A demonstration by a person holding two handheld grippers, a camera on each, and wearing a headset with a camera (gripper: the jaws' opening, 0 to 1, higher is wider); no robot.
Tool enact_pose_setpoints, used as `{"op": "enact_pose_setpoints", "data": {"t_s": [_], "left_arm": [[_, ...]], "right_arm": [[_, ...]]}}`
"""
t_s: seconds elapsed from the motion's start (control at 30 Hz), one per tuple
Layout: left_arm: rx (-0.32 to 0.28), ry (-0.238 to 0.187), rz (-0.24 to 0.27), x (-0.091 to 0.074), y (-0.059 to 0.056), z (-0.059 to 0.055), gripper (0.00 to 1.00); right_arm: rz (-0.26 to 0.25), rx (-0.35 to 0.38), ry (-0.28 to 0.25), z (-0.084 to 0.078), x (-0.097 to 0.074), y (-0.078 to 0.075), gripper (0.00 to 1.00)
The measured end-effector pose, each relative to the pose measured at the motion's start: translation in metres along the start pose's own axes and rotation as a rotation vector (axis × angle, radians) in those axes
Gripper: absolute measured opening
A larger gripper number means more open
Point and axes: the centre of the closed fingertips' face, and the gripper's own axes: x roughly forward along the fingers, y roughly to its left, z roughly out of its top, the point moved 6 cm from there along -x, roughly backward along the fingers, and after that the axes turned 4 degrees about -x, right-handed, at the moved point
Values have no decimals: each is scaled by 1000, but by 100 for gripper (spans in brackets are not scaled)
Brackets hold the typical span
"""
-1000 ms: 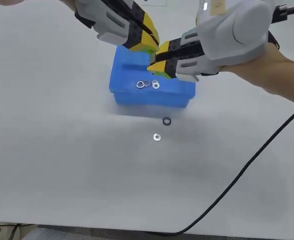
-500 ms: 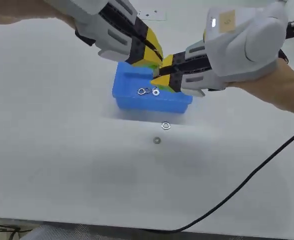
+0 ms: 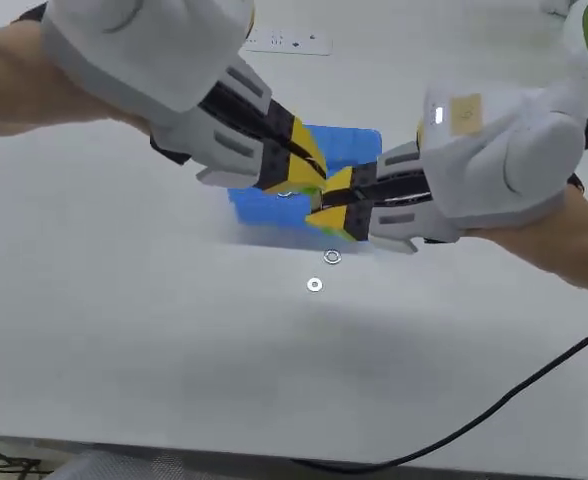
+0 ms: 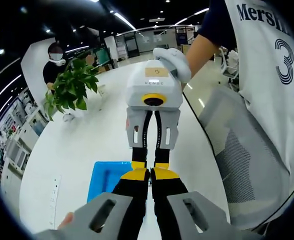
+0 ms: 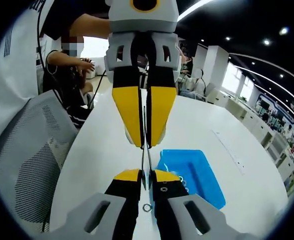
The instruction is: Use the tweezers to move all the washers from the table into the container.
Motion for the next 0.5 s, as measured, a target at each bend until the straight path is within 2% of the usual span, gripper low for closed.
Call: {"op": "enact_pose_setpoints", "data": {"t_s": [0.23,0.5], "left_arm": [[-24,5,-16,9,-10,-8,6],[-49,12,-36,17,-15,-16,6]], "right_arm": [[21,42,1,-11,4,14,9],[37,85,-3,-21,11,23,9]]}}
